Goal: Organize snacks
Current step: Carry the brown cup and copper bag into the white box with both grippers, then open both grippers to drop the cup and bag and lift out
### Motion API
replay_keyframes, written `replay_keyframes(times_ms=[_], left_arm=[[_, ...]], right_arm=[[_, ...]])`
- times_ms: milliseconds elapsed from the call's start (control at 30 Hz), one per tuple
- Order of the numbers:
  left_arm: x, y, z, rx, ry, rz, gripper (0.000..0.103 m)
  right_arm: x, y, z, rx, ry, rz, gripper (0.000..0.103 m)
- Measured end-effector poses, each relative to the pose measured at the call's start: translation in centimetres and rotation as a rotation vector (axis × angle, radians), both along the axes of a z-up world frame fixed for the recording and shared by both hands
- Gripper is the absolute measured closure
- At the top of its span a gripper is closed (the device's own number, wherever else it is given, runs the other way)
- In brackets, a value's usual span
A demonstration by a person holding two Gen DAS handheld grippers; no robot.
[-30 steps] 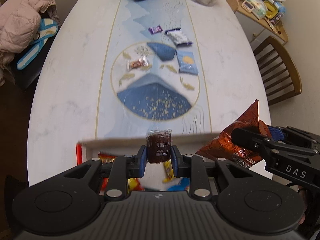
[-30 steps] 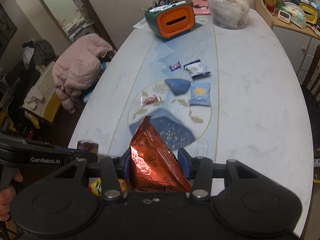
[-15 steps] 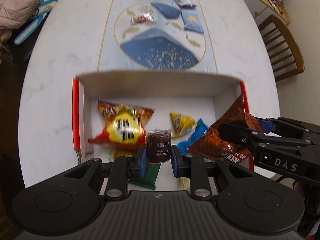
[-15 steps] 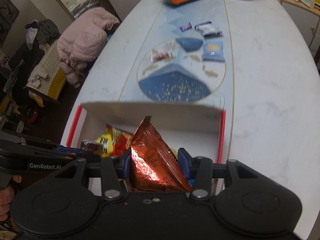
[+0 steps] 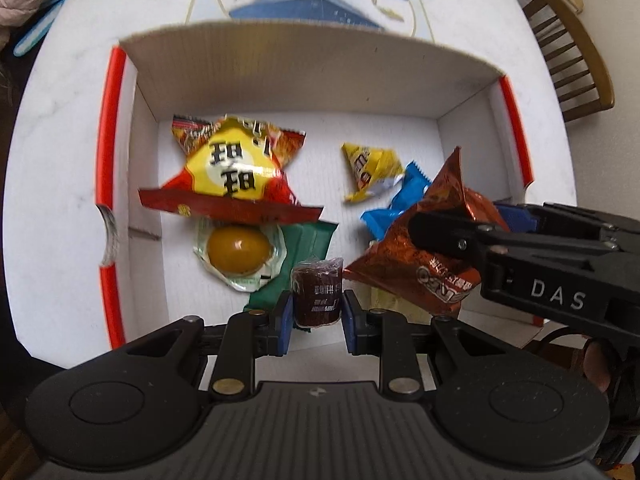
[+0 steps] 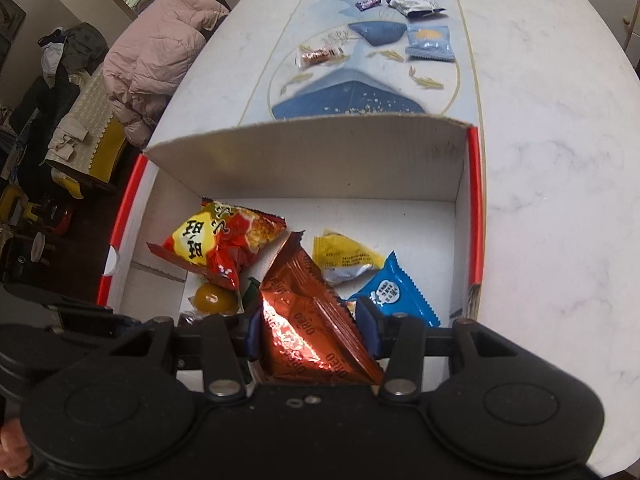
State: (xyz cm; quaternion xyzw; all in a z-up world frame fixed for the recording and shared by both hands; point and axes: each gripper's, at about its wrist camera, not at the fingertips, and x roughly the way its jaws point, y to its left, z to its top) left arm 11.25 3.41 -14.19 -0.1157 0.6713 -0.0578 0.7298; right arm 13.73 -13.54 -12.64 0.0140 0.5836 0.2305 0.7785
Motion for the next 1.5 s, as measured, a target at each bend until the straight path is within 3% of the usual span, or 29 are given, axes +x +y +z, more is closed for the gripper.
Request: replay_keyframes(times_ms=[567,667,800,933,1267,1500], left_arm=[[-0.8,-0.8,-1.7,0.024,-0.012,-0.006,0.078],[-1.2,-0.8,-1.4,0.009,-0.024,-0.004,0.073],[-1.5,-0.8,-0.8,0.006,-0.047,-0.007,0.057],[-1.9,-0.7,-0.2,0.0,-0.068,-0.005,0.056],[-3.3,-0.6,2.5,0.025,-0.165,0.004,0.05],[-4.0,-1.0,5.9,0.084,-0.3,0.005,0.05]], right_arm=[[0.3,0.0,-1.2,-0.007,0.016,-0.026,0.056],[0.2,0.0,-1.1,-0.008,0.016,-0.027,0.056],[0.0,-0.1,-1.0,-0.007,0.01,-0.027,0.055],[-0.1,-0.2,-0.6,0.005,0.001,-0.029,0.054],[-1.2,-0.5,1.7,0.04,-0.053,-0.006,0.05],[-1.7,-1.4,4.1,0.065,-0.108,0.002,0.047]])
